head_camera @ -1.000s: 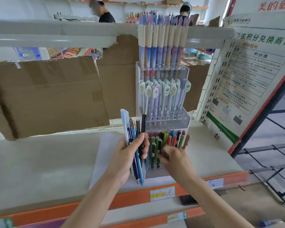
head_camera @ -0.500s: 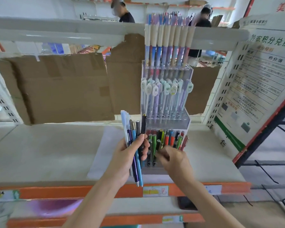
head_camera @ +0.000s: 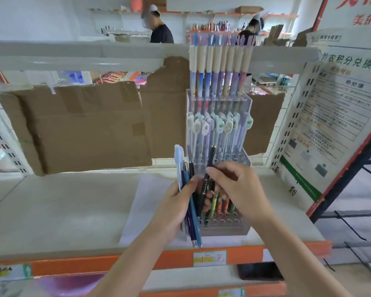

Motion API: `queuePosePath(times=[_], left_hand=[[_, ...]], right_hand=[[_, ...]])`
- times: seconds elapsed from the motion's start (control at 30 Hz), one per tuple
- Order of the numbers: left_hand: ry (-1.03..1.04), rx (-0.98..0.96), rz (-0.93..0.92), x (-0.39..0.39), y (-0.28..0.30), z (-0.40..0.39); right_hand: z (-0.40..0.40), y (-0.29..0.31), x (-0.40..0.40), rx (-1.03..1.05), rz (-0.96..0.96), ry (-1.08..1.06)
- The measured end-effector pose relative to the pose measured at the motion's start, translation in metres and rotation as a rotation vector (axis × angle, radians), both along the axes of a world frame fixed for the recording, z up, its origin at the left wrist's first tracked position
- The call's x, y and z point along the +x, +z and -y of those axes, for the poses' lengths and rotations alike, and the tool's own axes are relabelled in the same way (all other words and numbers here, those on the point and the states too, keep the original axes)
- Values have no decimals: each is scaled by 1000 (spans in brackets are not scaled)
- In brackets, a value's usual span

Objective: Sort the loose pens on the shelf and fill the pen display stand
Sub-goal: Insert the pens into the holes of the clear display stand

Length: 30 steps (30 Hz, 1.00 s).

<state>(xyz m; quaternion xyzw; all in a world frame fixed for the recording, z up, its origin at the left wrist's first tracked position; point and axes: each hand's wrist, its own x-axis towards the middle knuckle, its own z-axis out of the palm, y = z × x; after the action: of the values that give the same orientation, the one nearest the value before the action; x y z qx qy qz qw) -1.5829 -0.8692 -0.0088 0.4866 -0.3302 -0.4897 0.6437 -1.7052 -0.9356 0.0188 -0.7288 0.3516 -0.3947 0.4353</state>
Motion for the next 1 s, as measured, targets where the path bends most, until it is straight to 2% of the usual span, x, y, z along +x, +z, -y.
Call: queuePosePath(times=[0.13,0.27,0.4,0.5,0.63,0.73,1.0], left_hand=[[45,39,-114,11,-5,-2],[48,71,-83,21,-12,-2],[-53,32,-103,30,-19,-1],[-95,0,-154,31,-24,-5],[-134,-4,-228,29,-24,-8],[-148,-9,-293,26,-18,-5],[-107,-48,-294,7,-13,1]], right_hand=[[0,-1,-16,-48,71,-149],[-2,-21,-23,-143,-95,-254],[0,-52,-21,-183,-252,-326],[4,-69,-17,-175,-282,-311],[8,-88,-9,-106,-464,-247],[11,-96,-10,-116,-510,-240],[4,-99,-12,-261,-466,-125]])
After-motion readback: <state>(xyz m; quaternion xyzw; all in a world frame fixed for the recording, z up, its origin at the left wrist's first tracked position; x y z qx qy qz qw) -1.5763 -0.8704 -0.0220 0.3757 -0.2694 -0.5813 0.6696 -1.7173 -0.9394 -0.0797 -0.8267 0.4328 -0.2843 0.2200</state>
